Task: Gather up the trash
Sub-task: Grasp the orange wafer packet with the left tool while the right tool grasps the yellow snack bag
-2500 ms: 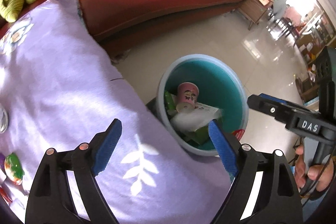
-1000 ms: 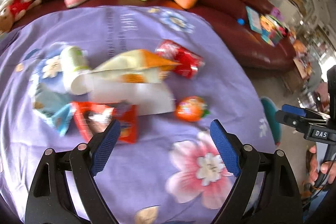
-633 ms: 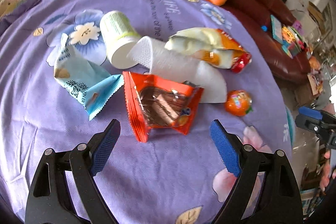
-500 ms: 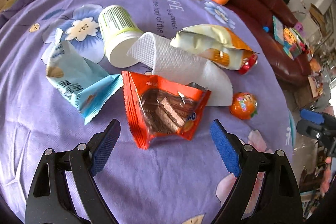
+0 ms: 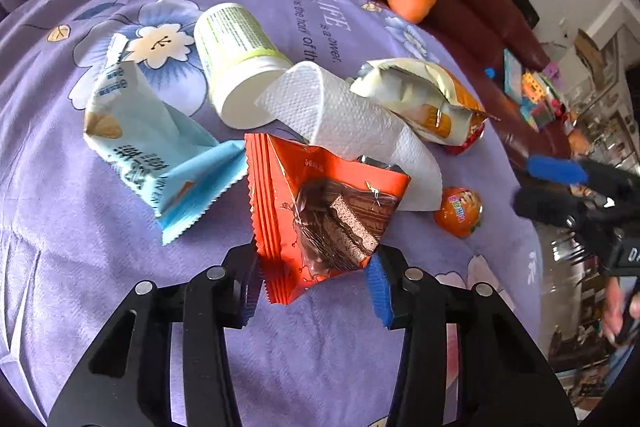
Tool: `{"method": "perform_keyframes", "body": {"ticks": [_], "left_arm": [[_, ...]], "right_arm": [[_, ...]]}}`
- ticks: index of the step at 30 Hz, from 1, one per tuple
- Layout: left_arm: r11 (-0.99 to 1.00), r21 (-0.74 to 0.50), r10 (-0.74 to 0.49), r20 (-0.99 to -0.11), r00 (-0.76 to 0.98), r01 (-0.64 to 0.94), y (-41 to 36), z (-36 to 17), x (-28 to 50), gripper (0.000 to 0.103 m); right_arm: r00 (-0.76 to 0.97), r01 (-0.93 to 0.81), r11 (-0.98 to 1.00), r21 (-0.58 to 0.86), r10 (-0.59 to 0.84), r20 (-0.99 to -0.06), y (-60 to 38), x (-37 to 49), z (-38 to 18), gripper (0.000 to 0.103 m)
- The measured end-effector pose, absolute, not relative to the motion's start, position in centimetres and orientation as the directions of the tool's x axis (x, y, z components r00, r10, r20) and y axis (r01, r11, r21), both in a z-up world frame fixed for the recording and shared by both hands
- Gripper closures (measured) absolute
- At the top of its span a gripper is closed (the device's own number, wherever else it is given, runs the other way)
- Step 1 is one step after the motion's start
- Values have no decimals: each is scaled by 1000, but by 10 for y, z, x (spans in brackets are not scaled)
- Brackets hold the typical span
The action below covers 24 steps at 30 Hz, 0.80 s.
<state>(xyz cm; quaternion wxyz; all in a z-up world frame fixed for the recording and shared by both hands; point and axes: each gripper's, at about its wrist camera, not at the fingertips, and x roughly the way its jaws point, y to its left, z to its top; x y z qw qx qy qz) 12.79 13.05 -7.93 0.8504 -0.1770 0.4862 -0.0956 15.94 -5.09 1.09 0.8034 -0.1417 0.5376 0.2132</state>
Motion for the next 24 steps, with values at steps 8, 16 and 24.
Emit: {"method": "perform_keyframes", "body": {"ticks": [8, 16, 24], "left_arm": [[903, -428, -355, -785, 508, -31, 153, -79, 118, 58], [899, -436, -363, -787, 499, -33, 151, -82, 121, 58], [905, -426, -366, -782, 505, -4, 137, -68, 120, 58]], "right_arm": [[338, -673, 736, -73, 218, -916, 18, 181, 3, 30], [305, -692, 720, -50, 229, -924, 26, 192, -17, 55], [337, -632, 775, 20, 297, -893, -8, 179, 3, 61]]}}
